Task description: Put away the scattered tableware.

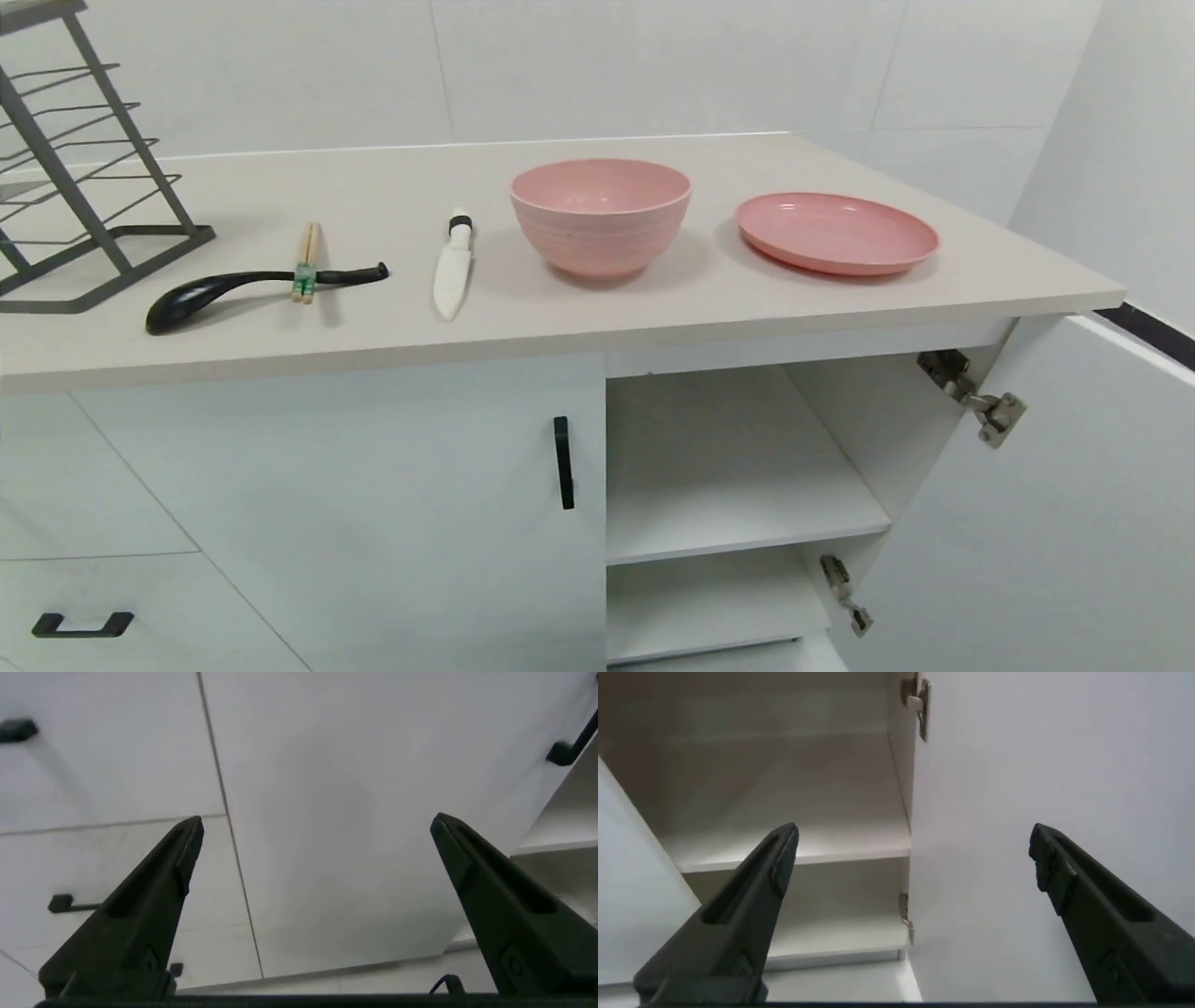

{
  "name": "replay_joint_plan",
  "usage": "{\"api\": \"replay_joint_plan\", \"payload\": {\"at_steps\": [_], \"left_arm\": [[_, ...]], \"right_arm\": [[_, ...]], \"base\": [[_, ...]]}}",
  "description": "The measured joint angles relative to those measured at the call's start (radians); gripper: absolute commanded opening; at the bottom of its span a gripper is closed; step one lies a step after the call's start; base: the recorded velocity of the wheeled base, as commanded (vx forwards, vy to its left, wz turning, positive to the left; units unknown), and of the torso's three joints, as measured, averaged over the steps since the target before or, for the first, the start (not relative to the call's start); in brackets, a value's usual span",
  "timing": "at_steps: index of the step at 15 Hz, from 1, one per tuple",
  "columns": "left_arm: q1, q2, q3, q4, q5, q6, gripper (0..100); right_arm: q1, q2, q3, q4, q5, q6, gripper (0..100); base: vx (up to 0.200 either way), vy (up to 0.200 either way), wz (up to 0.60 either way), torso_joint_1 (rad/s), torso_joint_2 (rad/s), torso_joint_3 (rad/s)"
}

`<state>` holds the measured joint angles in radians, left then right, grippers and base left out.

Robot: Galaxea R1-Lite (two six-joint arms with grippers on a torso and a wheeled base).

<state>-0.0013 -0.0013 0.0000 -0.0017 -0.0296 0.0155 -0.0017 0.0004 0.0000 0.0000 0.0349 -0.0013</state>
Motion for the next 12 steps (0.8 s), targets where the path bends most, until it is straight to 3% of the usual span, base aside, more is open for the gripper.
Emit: {"api": "replay_joint_plan", "payload": {"at_steps": [12], "left_arm": [[0.001, 0.0, 0.0, -0.001, 0.002, -0.005, 100]], "right_arm": [[0.0, 0.0, 0.0, -0.003, -0.002, 0.0, 100]], "base": [[0.0, 0.0, 0.0, 0.166, -0.49, -0.298]]}}
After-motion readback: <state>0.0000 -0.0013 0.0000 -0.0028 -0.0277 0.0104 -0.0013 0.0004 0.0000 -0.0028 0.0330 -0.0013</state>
